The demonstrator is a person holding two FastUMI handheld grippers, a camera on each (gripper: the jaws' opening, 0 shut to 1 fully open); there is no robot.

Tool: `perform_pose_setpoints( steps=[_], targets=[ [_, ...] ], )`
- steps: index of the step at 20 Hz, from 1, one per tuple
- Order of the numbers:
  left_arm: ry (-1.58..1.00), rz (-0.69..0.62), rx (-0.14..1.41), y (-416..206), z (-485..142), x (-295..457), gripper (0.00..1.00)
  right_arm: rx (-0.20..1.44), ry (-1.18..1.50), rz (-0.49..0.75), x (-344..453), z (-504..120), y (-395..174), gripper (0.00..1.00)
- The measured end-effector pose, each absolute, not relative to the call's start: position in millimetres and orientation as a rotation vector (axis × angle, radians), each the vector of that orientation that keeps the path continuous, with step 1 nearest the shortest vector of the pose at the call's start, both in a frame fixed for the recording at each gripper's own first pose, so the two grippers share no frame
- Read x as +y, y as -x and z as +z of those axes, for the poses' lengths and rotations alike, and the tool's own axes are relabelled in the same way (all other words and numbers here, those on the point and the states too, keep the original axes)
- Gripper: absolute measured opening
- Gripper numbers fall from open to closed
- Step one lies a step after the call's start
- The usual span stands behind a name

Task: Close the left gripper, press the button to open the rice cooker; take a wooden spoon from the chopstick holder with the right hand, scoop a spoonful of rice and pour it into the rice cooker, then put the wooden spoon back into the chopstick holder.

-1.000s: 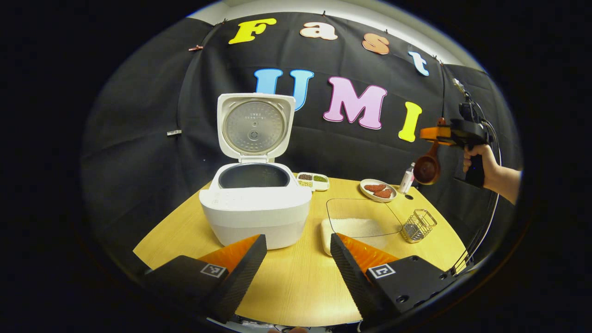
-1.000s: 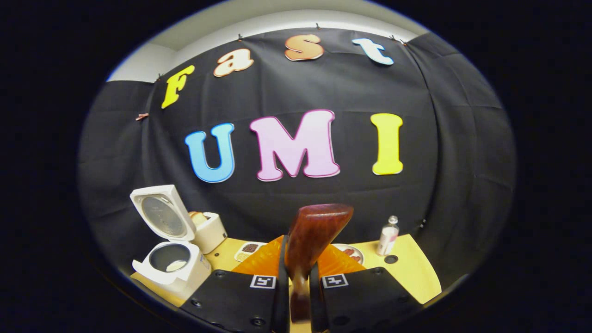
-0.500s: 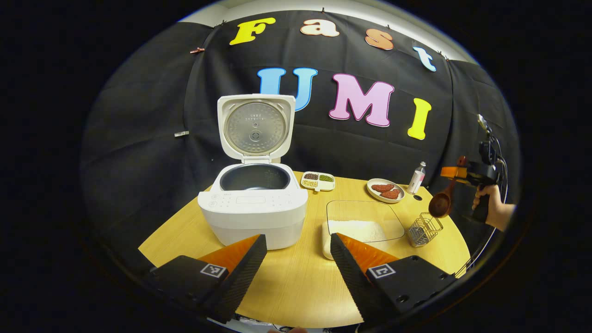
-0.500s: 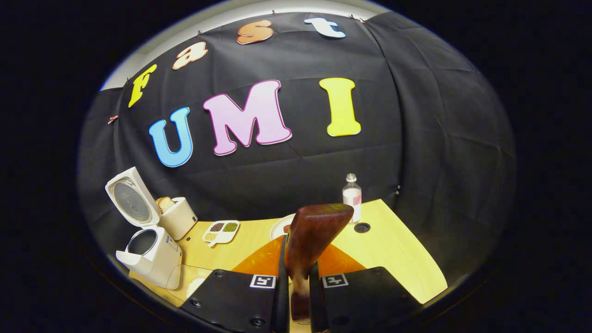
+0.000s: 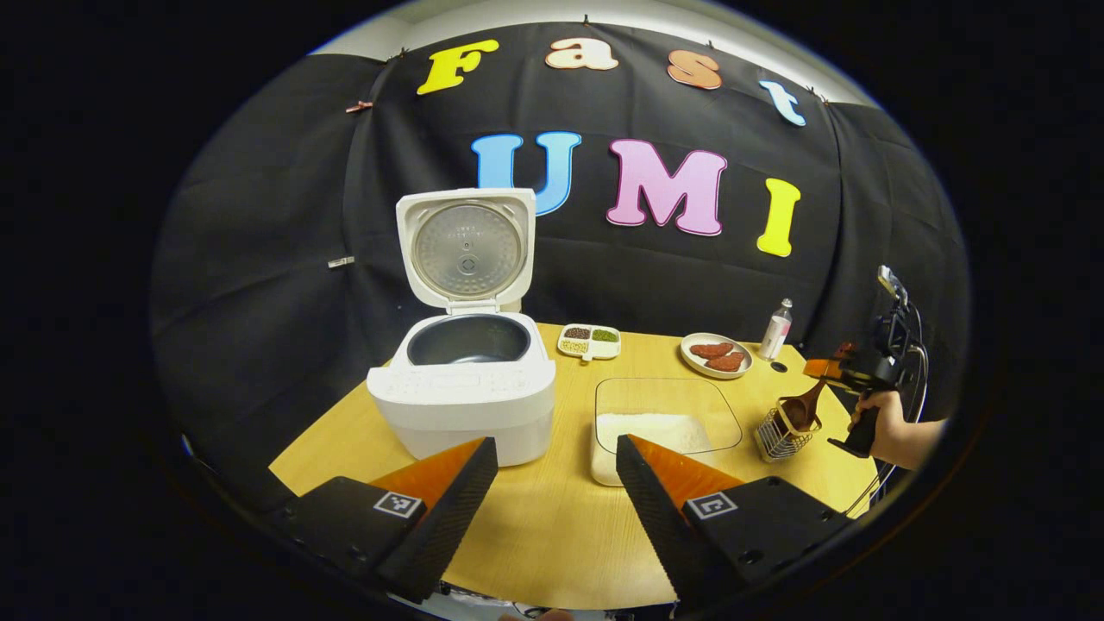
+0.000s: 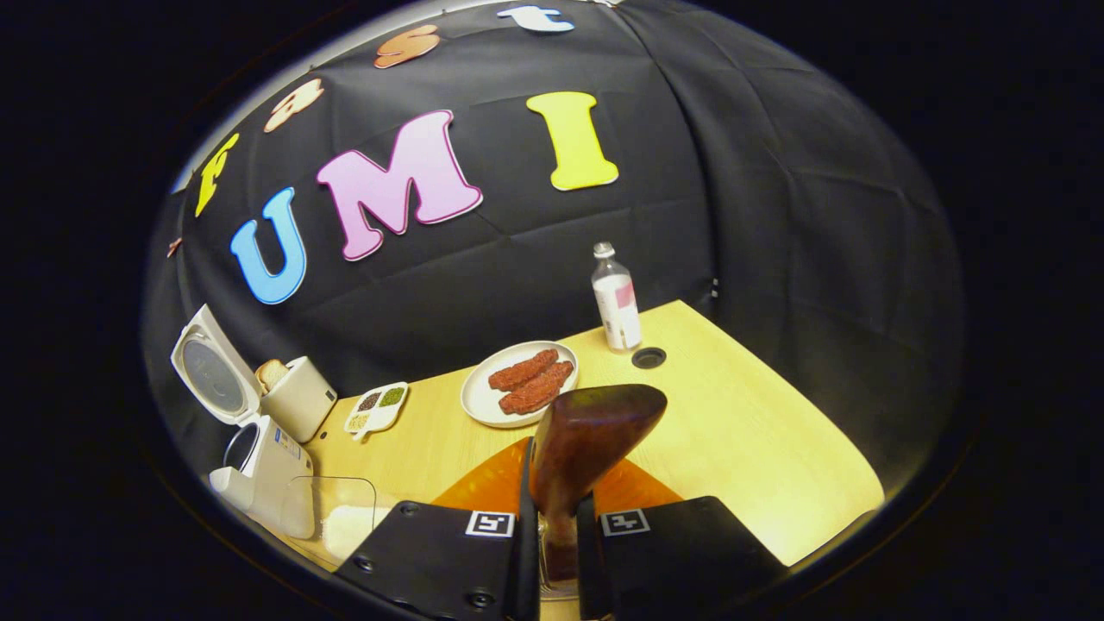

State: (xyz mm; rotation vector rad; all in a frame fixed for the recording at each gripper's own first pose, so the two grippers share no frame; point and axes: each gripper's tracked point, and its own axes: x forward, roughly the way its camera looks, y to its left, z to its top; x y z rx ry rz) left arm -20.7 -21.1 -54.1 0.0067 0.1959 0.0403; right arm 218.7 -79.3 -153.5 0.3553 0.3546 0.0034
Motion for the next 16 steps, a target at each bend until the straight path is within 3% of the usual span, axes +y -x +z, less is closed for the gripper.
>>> perform_pose_setpoints(
  steps=[6, 7, 11, 16],
  targets=[
    [-0.002, 0.088, 0.163, 15.1, -35.0, 1.2, 0.95, 0.401, -0.497, -0.049, -87.1, -172.7, -207.6, 0.25],
    [0.001, 0.093, 0.155, 12.6, -31.2, 5.4, 0.95, 0.405, -0.48, -0.059, -91.8, -173.7, -204.1, 0.51],
    [-0.035, 0.129, 0.104, -1.6, -3.2, 26.5, 0.95, 0.391, -0.428, -0.071, -103.6, -159.7, -183.9, 0.99],
    [-0.041, 0.137, 0.044, -19.4, 45.0, 41.0, 0.95, 0.369, -0.372, -0.126, -122.0, -143.5, -156.2, 0.98]
  ],
)
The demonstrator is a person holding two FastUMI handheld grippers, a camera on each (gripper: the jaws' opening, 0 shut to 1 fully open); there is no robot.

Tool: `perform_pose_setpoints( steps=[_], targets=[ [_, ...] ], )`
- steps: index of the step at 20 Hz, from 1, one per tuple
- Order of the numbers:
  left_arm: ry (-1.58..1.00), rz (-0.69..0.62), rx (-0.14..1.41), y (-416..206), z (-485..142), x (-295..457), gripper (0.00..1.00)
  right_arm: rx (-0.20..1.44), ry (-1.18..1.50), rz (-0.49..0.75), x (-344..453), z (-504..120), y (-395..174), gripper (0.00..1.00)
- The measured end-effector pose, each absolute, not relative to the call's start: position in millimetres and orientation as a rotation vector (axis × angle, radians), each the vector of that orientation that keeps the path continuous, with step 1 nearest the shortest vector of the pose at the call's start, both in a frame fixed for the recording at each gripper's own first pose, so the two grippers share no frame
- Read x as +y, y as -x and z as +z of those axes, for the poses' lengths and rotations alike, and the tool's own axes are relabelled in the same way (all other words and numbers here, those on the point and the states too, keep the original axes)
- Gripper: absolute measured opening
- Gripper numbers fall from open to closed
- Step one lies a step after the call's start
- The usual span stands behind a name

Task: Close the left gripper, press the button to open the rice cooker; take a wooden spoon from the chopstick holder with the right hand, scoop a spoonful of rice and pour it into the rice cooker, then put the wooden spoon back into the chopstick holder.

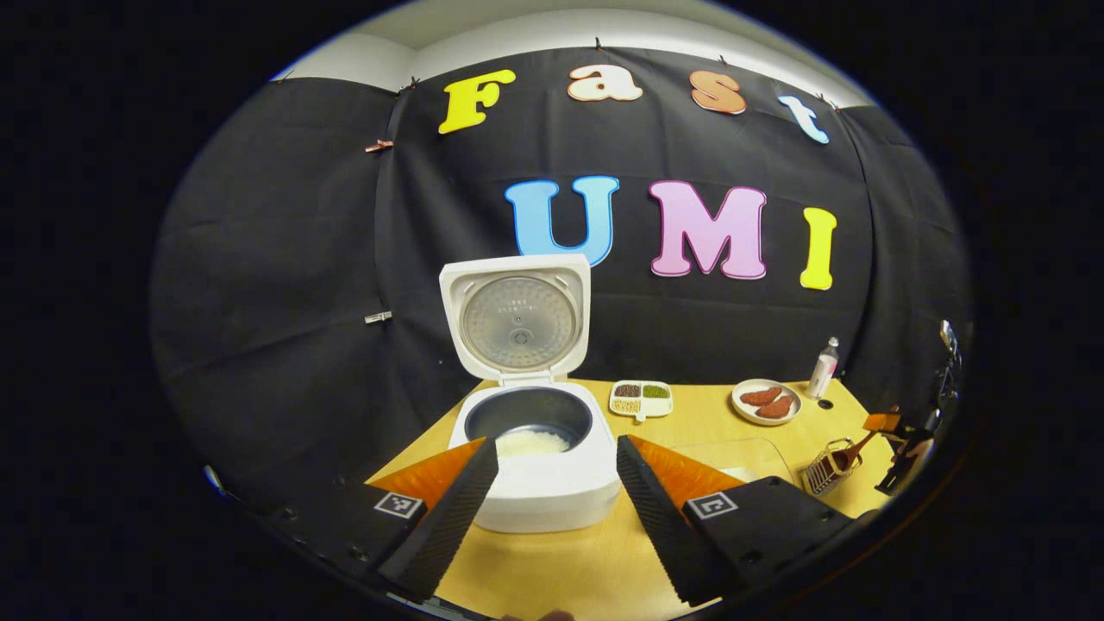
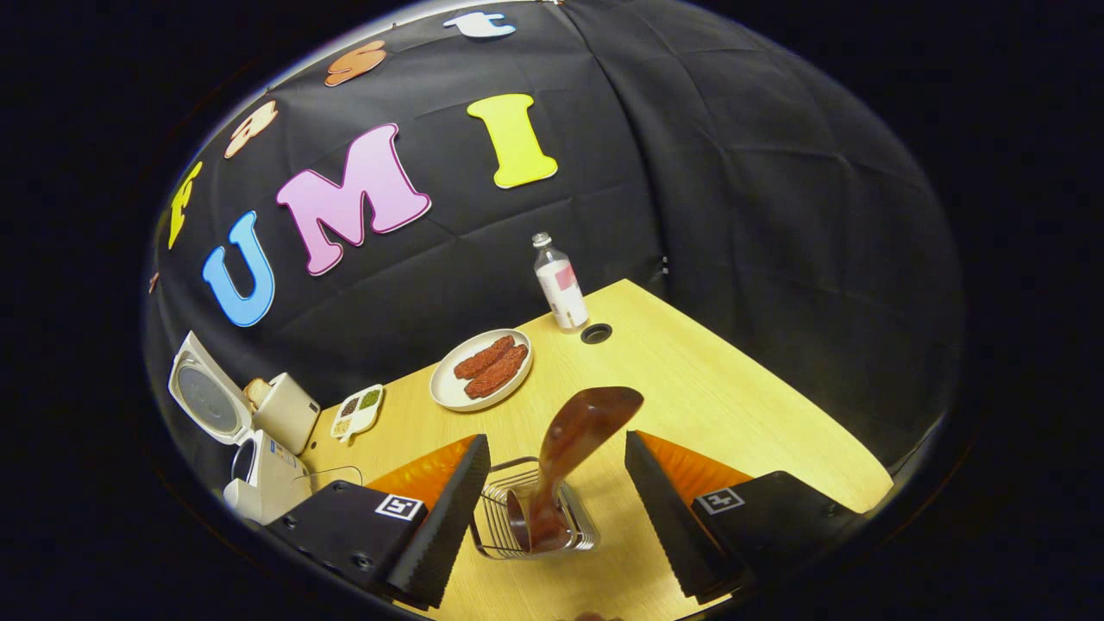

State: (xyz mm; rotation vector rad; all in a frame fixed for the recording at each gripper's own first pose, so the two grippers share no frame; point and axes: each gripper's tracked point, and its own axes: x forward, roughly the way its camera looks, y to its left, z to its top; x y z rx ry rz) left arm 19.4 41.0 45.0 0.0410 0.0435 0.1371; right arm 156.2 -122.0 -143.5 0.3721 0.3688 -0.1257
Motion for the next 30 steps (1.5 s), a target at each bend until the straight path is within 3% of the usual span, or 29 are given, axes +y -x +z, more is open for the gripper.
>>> perform_pose_setpoints(
  steps=[10, 18, 25, 30],
  targets=[
    [0.003, 0.115, 0.019, -79.5, 165.1, 83.0, 0.96, 0.241, -0.249, -0.188, -147.8, -80.7, -88.9, 0.98],
    [-0.107, 0.117, -0.052, -174.8, 240.5, 122.8, 0.95, 0.163, -0.158, -0.215, -136.1, -53.7, -43.5, 0.98],
    [-0.142, 0.08, -0.069, -262.5, 276.3, 146.2, 0.95, 0.102, -0.022, -0.255, -127.8, -19.1, -4.9, 0.98],
    [-0.155, 0.056, -0.002, -319.2, 260.1, 156.2, 0.95, 0.059, -0.044, -0.29, -120.3, 8.1, 5.9, 0.98]
  ],
)
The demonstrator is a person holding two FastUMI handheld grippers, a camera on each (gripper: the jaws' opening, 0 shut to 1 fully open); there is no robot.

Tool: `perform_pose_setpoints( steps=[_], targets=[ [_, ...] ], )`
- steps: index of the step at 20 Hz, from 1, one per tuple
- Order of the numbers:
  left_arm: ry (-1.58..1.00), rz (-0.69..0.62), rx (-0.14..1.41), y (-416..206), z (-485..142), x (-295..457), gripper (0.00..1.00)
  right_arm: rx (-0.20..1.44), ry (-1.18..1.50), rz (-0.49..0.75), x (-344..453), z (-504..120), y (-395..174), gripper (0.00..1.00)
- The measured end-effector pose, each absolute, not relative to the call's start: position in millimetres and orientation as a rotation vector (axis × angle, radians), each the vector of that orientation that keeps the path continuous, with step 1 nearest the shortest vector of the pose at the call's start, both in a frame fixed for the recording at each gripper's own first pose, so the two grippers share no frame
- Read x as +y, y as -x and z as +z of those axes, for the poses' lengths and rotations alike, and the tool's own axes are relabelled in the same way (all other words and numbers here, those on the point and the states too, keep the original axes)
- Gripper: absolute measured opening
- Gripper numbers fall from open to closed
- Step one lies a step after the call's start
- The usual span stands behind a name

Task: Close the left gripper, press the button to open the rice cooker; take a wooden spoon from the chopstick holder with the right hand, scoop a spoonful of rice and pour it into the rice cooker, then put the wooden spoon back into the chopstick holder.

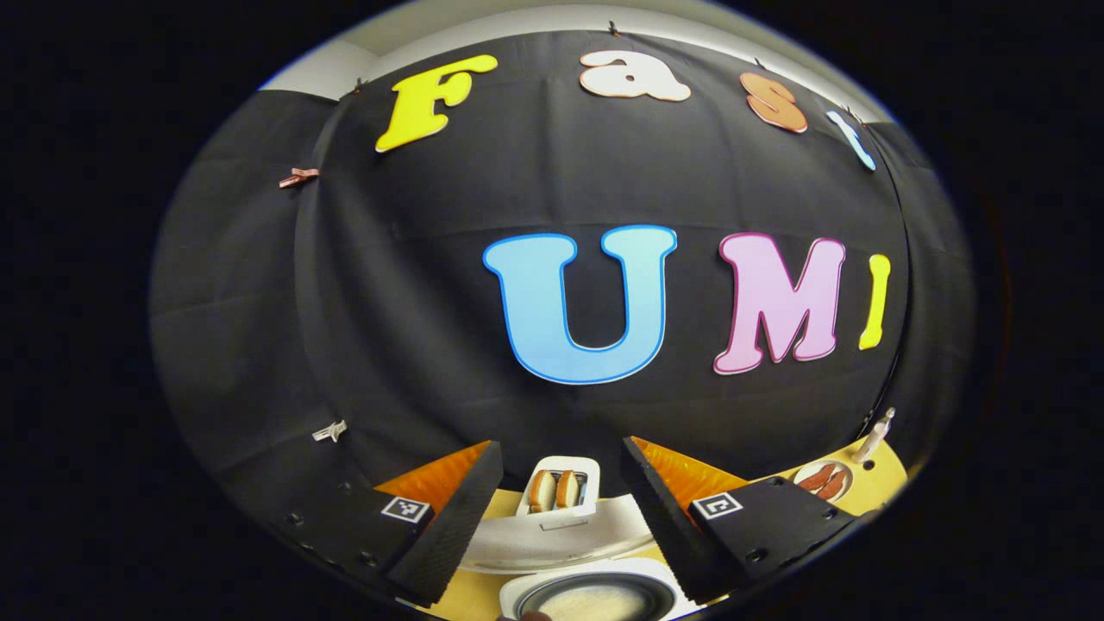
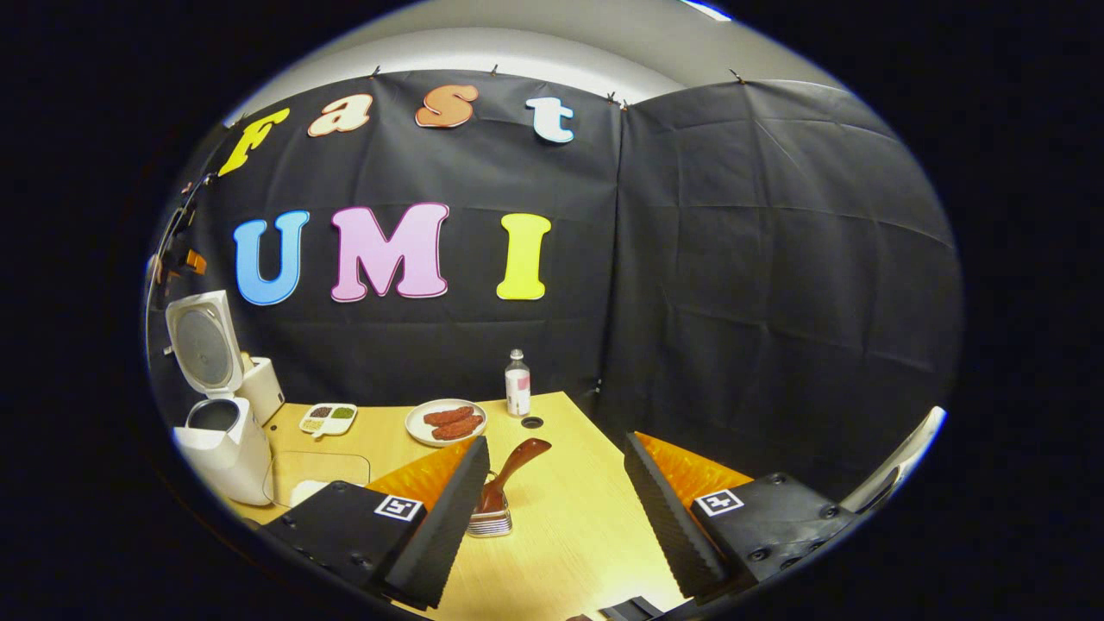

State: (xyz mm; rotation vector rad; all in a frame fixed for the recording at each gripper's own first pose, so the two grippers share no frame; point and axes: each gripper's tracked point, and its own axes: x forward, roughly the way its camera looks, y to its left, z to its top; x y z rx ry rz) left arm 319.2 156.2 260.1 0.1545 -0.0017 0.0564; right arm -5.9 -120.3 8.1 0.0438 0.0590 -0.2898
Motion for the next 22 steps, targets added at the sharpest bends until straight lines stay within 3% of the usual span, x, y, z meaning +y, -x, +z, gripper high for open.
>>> perform_pose_setpoints(
  steps=[8, 14, 22],
  targets=[
    [-0.008, 0.046, 0.12, -336.0, 210.9, 151.3, 0.98, 0.064, -0.011, -0.268, -101.3, 5.3, 15.0, 0.98],
    [-0.002, 0.058, 0.192, -291.8, 188.8, 136.2, 0.99, 0.089, -0.036, -0.169, -82.6, -14.2, 6.9, 0.98],
    [0.018, 0.057, 0.338, -221.6, 102.9, 115.0, 0.99, 0.123, -0.081, -0.052, -63.3, -35.5, -0.1, 0.98]
  ],
)
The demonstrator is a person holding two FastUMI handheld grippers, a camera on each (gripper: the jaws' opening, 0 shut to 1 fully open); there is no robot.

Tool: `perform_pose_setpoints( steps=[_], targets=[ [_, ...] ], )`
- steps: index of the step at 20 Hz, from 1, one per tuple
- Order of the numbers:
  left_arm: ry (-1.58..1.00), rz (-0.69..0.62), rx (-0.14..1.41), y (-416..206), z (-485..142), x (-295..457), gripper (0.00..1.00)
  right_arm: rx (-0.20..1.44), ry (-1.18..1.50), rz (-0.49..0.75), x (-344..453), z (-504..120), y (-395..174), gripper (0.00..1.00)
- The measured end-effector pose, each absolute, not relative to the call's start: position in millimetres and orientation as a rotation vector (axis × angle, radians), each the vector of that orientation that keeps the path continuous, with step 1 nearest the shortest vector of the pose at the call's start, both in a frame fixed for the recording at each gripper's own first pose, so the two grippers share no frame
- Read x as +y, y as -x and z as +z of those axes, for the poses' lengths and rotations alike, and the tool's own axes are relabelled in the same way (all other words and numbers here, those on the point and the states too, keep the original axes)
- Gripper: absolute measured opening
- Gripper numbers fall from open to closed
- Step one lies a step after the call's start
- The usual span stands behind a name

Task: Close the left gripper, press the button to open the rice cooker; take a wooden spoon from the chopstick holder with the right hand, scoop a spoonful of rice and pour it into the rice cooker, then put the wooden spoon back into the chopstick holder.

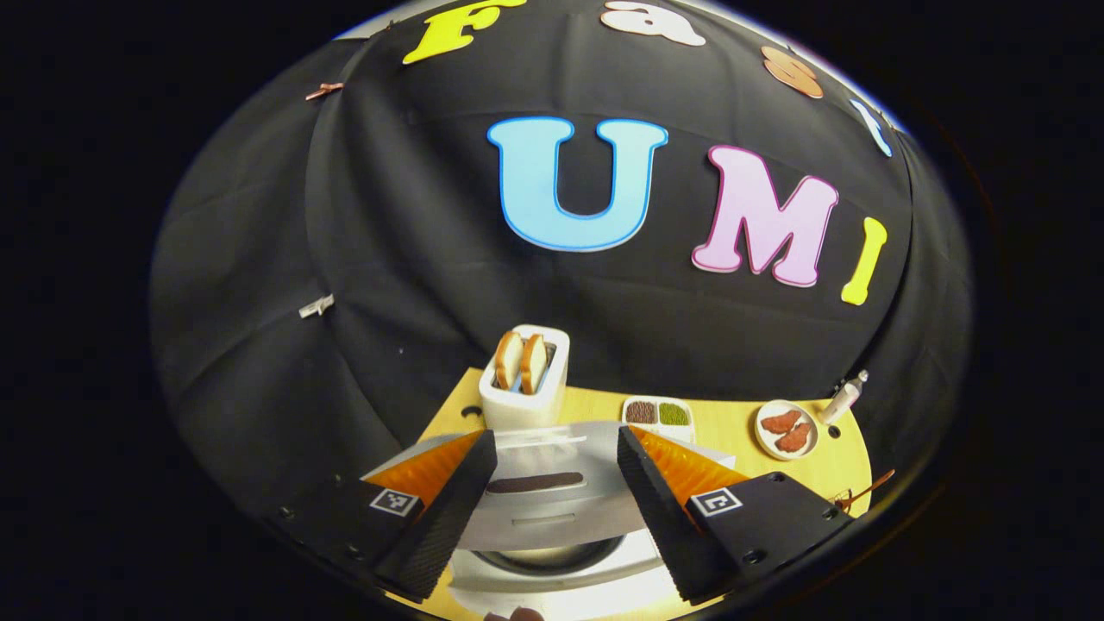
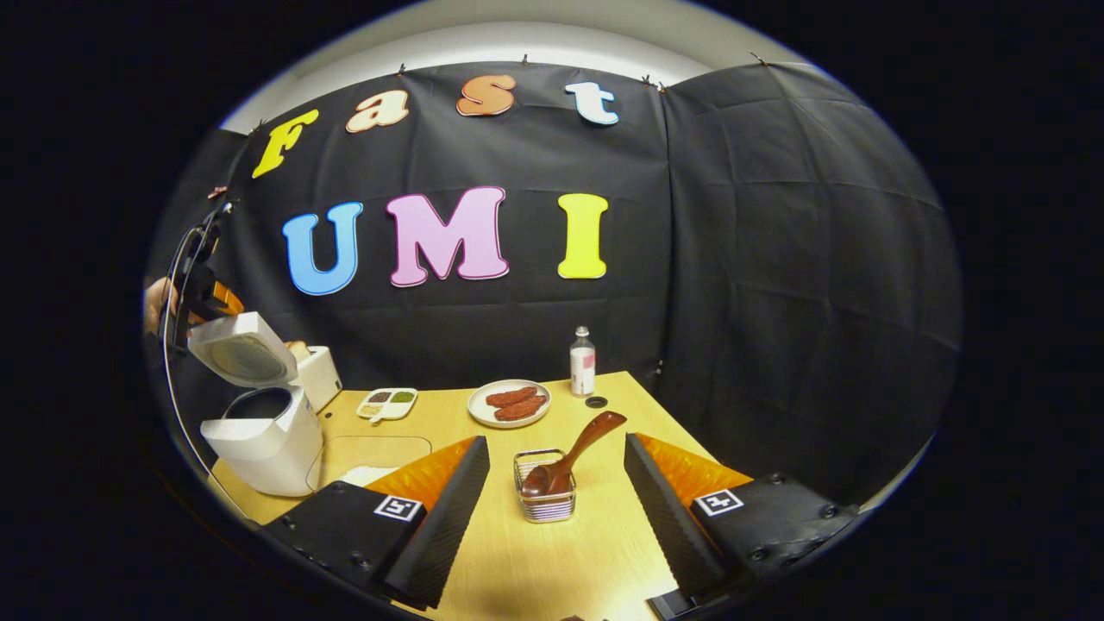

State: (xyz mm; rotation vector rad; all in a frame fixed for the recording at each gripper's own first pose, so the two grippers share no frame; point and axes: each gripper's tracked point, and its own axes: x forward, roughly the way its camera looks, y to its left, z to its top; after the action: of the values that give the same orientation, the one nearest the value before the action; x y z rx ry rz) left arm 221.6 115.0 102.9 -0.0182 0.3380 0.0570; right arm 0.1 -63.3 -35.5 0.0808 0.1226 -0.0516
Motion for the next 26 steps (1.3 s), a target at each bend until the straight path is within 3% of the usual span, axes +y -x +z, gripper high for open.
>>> perform_pose_setpoints(
  steps=[15, 26],
  targets=[
    [-0.034, 0.094, 0.419, -180.6, -41.8, 105.6, 1.0, 0.177, -0.011, 0.06, -50.6, -57.7, -5.9, 0.99],
    [-0.061, 0.121, 0.264, -163.7, -24.1, 95.1, 0.97, 0.178, 0.007, 0.152, -37.5, -55.0, -24.5, 0.99]
  ],
)
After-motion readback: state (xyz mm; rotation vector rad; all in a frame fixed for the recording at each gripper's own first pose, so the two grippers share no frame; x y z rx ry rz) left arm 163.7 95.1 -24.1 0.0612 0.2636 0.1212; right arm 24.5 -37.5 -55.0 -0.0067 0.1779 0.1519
